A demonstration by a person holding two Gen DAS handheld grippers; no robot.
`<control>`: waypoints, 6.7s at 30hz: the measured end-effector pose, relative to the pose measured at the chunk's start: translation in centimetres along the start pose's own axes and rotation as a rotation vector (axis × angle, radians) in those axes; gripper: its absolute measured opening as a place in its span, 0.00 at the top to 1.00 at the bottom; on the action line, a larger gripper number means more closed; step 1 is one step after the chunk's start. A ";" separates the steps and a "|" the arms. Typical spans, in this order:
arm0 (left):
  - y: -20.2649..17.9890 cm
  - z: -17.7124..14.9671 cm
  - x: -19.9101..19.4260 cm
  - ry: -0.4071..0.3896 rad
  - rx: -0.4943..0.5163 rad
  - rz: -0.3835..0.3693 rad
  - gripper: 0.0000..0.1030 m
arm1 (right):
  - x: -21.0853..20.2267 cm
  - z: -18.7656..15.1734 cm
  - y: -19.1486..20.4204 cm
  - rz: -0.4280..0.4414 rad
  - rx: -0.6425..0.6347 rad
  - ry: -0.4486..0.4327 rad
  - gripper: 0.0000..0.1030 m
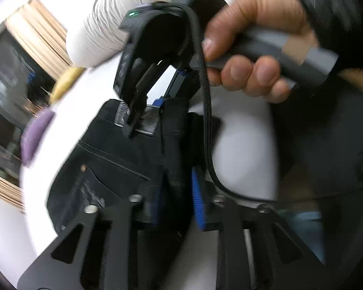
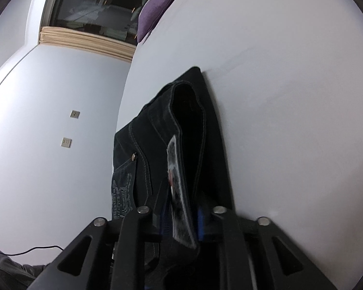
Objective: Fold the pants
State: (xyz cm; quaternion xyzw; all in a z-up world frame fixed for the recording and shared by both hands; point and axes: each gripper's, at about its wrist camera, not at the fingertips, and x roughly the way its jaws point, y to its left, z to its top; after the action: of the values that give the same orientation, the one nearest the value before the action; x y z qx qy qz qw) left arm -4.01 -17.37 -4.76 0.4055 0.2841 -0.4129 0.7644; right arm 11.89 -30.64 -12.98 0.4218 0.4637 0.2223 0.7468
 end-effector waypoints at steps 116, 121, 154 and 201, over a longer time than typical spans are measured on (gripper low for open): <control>19.0 -13.0 -21.6 -0.176 -0.998 0.679 0.00 | -6.3 -9.5 31.5 -0.521 -0.725 -0.779 0.00; 18.9 -15.2 -19.0 -0.077 -1.066 0.625 0.00 | -4.0 -8.5 29.3 -0.605 -0.606 -0.656 0.00; 21.0 -20.2 -8.3 0.111 -1.179 0.465 0.00 | 3.8 -8.5 24.5 -0.734 -0.547 -0.397 0.00; 20.6 -20.1 -7.2 0.124 -1.175 0.455 0.00 | 4.3 -8.6 24.1 -0.732 -0.537 -0.375 0.00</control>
State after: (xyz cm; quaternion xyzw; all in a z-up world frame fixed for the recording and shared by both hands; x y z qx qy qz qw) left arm 8.11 9.49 -1.51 -0.0085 0.4137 0.0090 0.9103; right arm 7.71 -10.76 3.16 0.0566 0.3653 -0.0227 0.9289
